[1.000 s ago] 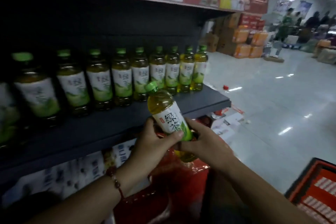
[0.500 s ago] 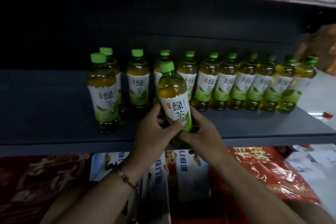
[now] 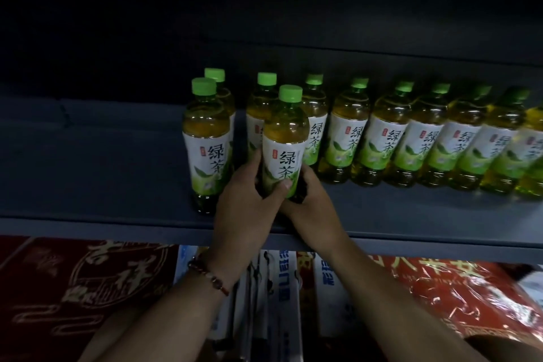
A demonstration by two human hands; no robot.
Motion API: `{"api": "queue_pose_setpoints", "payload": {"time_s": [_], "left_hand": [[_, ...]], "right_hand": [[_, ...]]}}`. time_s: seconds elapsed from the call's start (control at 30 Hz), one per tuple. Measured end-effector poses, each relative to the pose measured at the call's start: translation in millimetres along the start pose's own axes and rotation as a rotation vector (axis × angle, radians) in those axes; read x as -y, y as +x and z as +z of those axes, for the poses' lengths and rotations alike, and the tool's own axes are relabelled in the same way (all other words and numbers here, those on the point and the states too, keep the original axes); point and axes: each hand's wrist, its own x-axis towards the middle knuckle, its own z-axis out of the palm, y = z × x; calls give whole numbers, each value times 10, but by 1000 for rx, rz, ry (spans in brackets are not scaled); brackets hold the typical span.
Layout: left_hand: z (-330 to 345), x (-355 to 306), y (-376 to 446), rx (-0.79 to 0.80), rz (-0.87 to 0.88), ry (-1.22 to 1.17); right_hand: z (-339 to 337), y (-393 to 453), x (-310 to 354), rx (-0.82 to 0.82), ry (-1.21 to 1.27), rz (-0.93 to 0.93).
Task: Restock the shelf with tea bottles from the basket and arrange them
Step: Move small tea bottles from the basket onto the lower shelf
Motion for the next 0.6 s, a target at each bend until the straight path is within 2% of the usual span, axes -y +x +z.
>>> {"api": "queue_pose_setpoints", "payload": {"time_s": [0.3, 0.6], "left_hand": [[48, 32, 36, -32, 13, 100], [-56, -89, -191, -1, 47, 272]], "right_hand": [[63, 91, -131, -28, -45, 3], [29, 30, -73, -12, -148, 46]]}}
